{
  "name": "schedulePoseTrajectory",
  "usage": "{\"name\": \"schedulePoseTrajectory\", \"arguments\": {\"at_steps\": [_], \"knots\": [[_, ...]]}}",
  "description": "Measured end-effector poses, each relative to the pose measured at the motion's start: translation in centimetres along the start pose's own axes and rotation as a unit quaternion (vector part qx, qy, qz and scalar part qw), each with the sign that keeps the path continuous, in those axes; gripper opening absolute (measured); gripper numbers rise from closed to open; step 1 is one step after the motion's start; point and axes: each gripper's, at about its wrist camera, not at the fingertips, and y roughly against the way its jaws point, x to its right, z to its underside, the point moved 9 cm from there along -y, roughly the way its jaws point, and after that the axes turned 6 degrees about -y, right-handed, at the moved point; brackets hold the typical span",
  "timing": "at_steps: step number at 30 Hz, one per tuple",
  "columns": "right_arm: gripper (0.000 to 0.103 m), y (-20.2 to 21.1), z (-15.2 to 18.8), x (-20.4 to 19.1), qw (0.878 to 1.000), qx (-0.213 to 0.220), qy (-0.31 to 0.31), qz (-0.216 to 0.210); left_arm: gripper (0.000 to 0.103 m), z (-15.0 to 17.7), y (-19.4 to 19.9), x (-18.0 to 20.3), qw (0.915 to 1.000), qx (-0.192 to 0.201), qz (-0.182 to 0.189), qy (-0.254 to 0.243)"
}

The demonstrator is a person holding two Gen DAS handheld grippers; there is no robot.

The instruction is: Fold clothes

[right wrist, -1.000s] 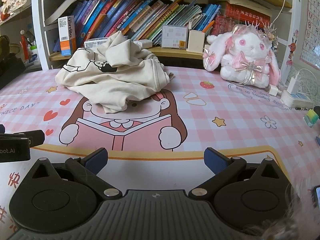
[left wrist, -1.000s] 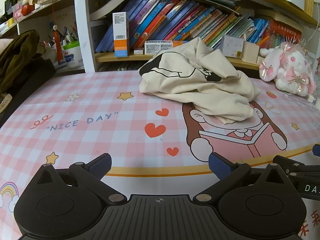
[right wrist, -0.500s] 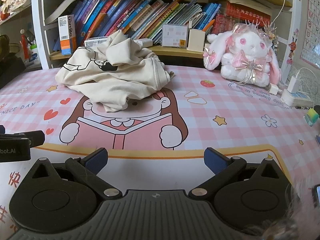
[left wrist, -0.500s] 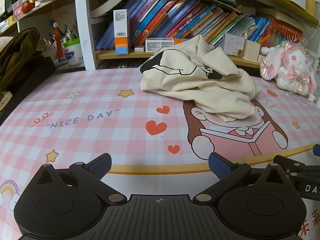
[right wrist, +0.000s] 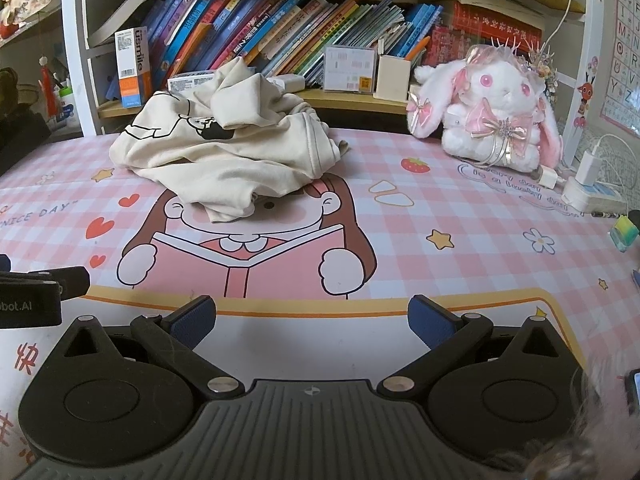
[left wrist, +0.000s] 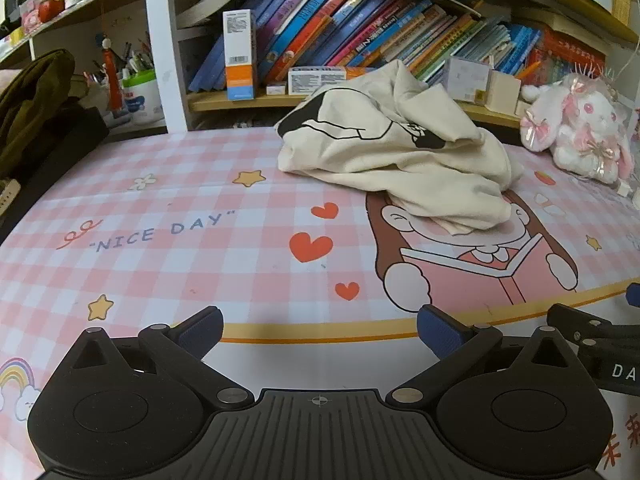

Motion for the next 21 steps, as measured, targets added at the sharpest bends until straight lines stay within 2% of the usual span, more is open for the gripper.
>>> {"name": "schedulePoseTrajectory", "arguments": {"at_steps": [21], "knots": [[0.103,-0.54,0.20,-0.25,1.000,-0.008,0.001,-0.002,0.103,-0.01,-0.09,0.32,0.9998,0.000,0.020,-0.007]]}}
